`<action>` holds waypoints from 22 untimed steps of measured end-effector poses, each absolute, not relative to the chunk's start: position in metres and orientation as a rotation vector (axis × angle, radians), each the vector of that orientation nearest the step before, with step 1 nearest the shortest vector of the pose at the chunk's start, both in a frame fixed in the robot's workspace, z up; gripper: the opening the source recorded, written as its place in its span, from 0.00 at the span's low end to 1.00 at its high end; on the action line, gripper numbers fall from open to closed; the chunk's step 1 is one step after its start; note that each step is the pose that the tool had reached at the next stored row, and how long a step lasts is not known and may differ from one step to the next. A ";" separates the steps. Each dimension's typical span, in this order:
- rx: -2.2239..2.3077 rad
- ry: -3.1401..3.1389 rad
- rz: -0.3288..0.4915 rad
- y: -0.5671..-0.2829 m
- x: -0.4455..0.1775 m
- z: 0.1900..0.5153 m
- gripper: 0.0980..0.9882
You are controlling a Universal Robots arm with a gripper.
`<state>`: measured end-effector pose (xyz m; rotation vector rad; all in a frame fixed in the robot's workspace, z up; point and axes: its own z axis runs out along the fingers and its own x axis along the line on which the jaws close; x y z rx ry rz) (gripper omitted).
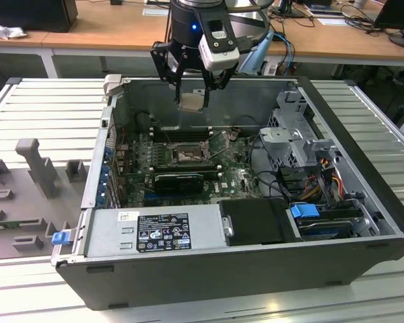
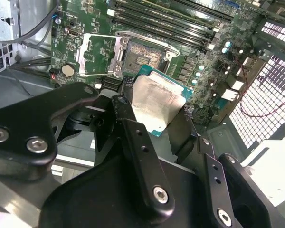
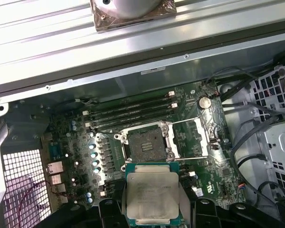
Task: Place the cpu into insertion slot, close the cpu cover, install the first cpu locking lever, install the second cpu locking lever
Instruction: 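Place the cpu into insertion slot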
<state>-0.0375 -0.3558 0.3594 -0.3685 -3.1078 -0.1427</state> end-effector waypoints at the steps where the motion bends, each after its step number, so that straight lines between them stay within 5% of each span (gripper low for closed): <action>1: -0.373 -3.107 -0.143 -0.356 -0.038 0.359 0.49; 22: -0.476 -3.096 -0.143 -0.356 -0.038 0.359 0.49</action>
